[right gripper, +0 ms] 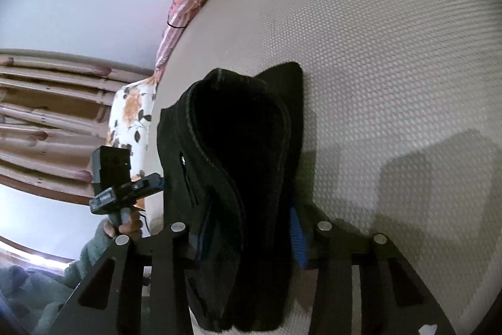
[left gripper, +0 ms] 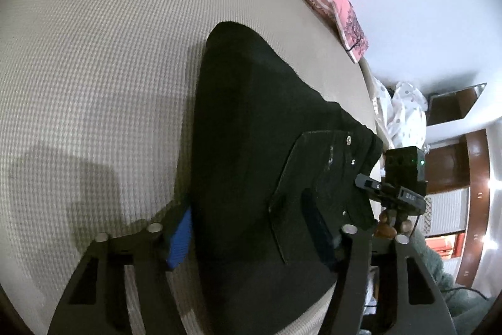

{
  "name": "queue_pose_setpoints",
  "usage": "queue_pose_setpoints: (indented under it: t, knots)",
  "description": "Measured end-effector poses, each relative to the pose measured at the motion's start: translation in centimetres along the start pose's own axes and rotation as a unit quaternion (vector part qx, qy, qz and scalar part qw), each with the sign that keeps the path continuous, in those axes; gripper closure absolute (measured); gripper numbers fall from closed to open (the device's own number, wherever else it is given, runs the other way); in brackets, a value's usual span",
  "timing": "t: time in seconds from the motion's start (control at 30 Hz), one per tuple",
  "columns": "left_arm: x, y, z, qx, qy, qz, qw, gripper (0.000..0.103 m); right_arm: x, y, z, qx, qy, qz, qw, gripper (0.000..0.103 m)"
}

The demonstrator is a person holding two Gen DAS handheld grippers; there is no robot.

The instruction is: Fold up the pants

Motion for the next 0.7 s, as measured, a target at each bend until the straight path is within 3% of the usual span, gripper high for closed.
queue_pose_setpoints:
  t: [0.03, 0.13, 0.43, 0.6, 0.7]
  knots:
    - [-0.2, 0.0, -0.1, 0.002, 0.003, 0.003, 1.0000, 0.058, 0.0, 0.0, 0.0, 0.003, 0.002, 0.000, 1.000, 0.067]
    - [-0.7, 0.0, 0.0, 0.012, 0.001, 0.008, 0.9999, 0.065, 0.2, 0.0, -0.1, 0.014, 0.009, -0.007, 1.000, 0.069]
    - [0.5, -0.4, 0.1, 0.023, 0.083, -0.031, 0.9958, 0.068, -0.5, -0.1, -0.4, 0.033, -0.011, -0.018, 0.999, 0.071]
    - [2.7, -0.5, -0.6, 0.033, 0.150, -0.075, 0.9853, 0.075, -1.6, -0.4, -0.1, 0.053, -0.032, -0.011, 0.998, 0.077]
    - [3.4, -0.7, -0.5, 0.035, 0.172, -0.091, 0.9803, 0.079, -2.2, -0.5, 0.2, 0.063, -0.041, -0.016, 0.997, 0.079]
Point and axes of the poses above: each gripper's, at about its wrist camera, not at the fingertips, and z roughly against the way its jaws point, x to its right, y to its top, the point moved 5 cm from there along -z, roughly the way its jaws point, and after that the axes turned 1 degree about -z, right-handed, at the moved point
